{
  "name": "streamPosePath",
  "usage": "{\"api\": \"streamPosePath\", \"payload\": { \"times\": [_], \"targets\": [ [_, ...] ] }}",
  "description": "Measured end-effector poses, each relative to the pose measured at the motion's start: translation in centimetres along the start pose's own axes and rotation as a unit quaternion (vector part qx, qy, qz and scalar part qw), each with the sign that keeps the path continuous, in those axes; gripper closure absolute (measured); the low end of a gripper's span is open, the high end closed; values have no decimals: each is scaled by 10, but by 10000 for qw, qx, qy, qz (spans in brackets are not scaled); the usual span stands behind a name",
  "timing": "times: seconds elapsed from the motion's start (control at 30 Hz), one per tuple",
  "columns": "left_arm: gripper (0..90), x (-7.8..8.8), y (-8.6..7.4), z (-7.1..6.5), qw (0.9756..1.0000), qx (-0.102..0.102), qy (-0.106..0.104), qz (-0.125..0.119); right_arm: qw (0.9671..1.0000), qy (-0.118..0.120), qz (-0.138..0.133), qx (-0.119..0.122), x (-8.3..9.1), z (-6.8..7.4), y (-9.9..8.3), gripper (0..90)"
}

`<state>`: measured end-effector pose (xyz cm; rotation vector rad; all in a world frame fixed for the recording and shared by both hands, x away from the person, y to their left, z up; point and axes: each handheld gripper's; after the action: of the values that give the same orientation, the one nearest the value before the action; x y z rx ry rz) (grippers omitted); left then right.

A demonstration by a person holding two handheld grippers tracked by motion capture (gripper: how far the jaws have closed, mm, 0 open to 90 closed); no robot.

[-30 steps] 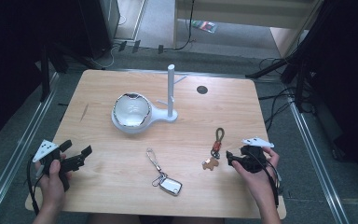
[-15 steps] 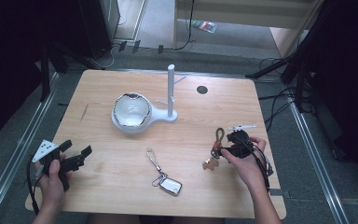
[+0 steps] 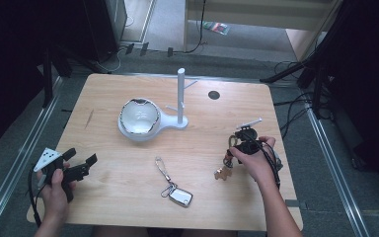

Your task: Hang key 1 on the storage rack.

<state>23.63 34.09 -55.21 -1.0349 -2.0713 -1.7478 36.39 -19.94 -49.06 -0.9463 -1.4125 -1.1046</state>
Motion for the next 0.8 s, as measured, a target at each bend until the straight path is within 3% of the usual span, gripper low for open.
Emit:
{"api": "streamPosePath", "payload": {
  "times": [0.27, 0.4, 0.57, 0.6, 0.8],
  "targets": [
    [69, 0, 0, 0, 10000, 7, -5, 1, 9992, 217, 252, -219, -3, 1, 16, 393],
    [69, 0, 0, 0, 10000, 15, -5, -1, 9971, 347, 436, -519, -5, 0, 29, 469],
    [69, 0, 0, 1, 10000, 20, -13, -1, 9956, 299, 589, -663, -7, 1, 37, 524],
    [69, 0, 0, 1, 10000, 23, -14, -7, 9943, 264, 658, -792, -9, 1, 40, 548],
    [69, 0, 0, 1, 10000, 29, -17, 1, 9910, 246, 814, -1036, -11, 2, 46, 601]
  ]
}}
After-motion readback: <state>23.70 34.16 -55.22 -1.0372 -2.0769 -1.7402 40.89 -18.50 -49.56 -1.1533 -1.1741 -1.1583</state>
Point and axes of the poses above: each handheld gripper's, and its own axes: x roughly backward along the jaws, y roughly out of its top, z roughly to its left, and after that the axes turned 15 degrees about z, right-handed
